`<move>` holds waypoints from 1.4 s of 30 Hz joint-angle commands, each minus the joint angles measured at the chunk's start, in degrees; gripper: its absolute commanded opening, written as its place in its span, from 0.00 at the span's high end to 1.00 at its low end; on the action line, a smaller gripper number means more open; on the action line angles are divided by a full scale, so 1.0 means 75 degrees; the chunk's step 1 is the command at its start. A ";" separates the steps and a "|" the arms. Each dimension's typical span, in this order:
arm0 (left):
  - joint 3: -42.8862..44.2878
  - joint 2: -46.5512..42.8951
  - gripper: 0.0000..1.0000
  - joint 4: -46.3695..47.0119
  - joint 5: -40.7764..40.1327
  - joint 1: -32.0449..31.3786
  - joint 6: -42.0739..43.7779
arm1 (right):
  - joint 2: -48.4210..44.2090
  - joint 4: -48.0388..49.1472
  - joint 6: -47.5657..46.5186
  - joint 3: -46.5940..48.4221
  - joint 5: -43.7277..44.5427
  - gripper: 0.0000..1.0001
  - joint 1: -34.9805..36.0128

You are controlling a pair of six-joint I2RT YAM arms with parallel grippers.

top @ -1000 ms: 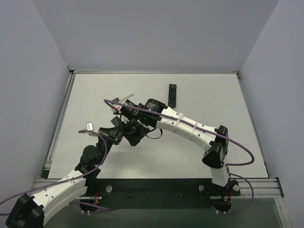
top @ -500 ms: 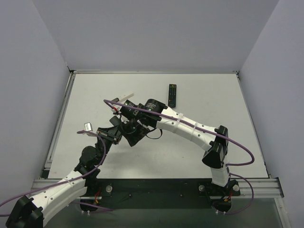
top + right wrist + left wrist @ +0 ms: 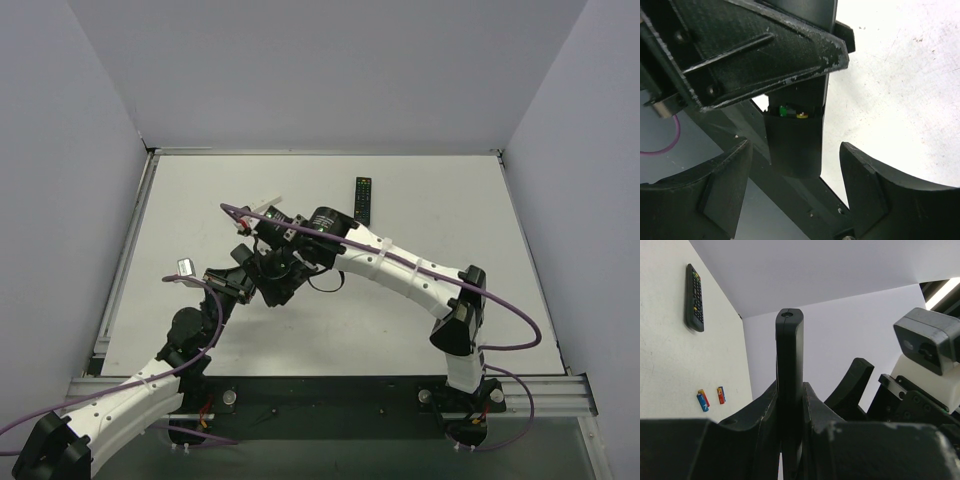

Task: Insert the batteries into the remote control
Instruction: Load the battery cover into the remote control.

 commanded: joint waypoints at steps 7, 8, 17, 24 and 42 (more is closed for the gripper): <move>-0.0990 -0.0077 1.00 0.0349 -0.0021 -0.0031 -0.0211 | -0.1753 0.1138 0.0526 -0.1115 -0.0054 0.37 -0.0371; -0.0990 -0.0066 1.00 0.0360 -0.0009 -0.0042 -0.0258 | -0.1860 0.1452 0.0572 -0.1488 -0.0137 0.38 -0.0430; -0.0885 -0.0195 1.00 0.0384 0.0143 -0.0043 -0.0469 | -0.2599 0.3235 0.1159 -0.3155 -0.1332 0.50 -0.1134; -0.0744 -0.0206 1.00 0.0383 0.0214 -0.0043 -0.0563 | -0.2587 0.3869 0.1510 -0.3472 -0.2000 0.51 -0.1286; -0.0662 -0.0265 1.00 0.0512 0.0226 -0.0031 -0.0786 | -0.2330 0.4162 0.1838 -0.3765 -0.2657 0.61 -0.1357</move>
